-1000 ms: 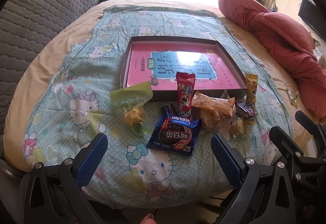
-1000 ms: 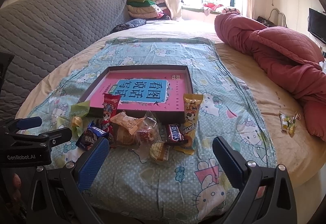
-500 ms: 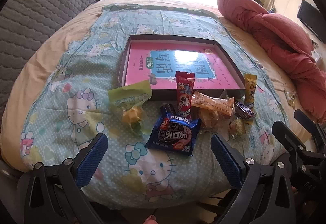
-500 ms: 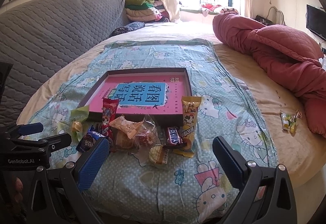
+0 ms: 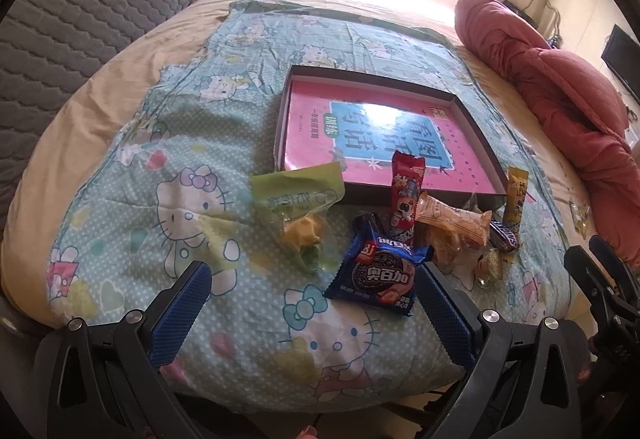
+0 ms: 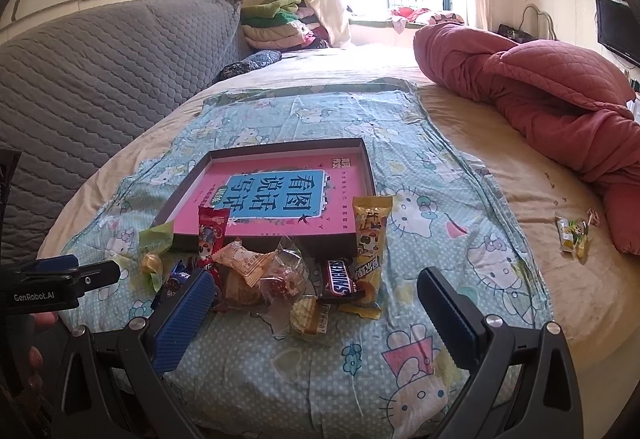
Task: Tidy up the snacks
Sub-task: 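Close the left gripper on the green-labelled cake bag while the right gripper grasps the yellow-wrapped bar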
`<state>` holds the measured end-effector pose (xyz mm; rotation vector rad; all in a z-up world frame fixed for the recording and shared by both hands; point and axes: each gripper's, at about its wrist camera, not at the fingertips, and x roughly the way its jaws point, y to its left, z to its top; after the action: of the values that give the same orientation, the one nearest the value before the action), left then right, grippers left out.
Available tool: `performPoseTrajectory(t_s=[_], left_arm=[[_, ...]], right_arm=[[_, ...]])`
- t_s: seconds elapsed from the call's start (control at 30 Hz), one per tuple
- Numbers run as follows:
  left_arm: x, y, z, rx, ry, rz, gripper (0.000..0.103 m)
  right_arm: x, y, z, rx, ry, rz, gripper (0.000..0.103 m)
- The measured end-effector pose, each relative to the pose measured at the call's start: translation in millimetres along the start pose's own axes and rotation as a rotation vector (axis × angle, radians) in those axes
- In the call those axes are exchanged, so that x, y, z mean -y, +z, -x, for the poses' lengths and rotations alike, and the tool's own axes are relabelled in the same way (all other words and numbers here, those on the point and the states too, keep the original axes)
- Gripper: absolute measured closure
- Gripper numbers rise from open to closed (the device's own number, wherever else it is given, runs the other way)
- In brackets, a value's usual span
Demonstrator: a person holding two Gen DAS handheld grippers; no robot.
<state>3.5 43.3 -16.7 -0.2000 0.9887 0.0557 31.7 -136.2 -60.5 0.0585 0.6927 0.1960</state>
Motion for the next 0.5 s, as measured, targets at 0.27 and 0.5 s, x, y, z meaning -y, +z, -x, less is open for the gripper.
performPoseTrajectory(t_s=[0.27,0.5], left_arm=[[-26.4,4.3,-18.3,-0.043,-0.008,0.065,0.002],[-42.3,5.1,-40.4,-0.071,-0.087,0.157,0.002]], right_arm=[[5.3,4.5,-5.6,0.016,0.003,-0.019,0.001],[7.6,7.9,-18.0,0.015,0.002,-0.025,0.001]])
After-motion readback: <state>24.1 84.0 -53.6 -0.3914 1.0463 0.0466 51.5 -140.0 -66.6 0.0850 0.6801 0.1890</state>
